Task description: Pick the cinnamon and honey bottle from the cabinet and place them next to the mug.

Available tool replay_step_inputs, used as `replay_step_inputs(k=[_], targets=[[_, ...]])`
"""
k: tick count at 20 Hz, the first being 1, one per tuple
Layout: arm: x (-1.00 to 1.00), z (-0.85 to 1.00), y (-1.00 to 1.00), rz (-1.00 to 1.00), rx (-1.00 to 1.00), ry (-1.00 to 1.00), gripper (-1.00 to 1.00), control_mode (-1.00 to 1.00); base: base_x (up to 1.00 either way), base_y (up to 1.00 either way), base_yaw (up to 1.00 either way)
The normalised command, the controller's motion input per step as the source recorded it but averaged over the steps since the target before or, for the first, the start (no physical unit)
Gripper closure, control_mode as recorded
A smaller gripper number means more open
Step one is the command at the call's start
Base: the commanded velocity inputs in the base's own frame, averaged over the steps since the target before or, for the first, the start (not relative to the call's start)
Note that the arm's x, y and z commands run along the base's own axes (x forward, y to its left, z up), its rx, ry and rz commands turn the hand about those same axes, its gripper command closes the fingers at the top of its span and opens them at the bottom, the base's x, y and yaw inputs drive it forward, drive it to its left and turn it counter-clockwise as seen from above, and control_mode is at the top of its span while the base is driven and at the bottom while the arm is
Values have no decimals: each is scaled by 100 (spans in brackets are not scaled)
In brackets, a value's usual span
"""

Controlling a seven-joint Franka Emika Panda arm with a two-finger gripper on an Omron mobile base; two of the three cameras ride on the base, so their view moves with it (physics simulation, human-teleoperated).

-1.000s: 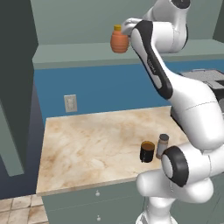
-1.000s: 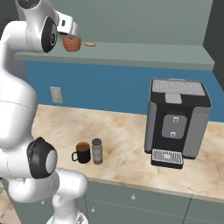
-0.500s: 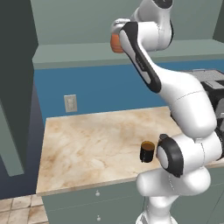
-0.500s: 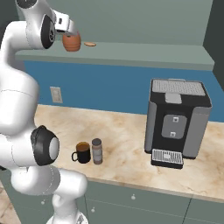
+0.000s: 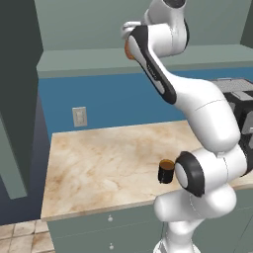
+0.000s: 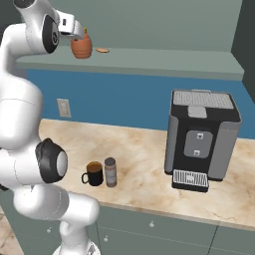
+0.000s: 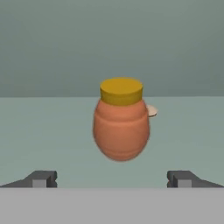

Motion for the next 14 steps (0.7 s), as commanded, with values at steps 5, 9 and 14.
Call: replay_step_inputs(k=[5,9,14], targets=[[28,0,-26,0,0,0,-100,-100,0,0,0],[34,0,-12,0,0,0,-100,-100,0,0,0],[35,0,0,0,0,0,-100,-100,0,0,0]])
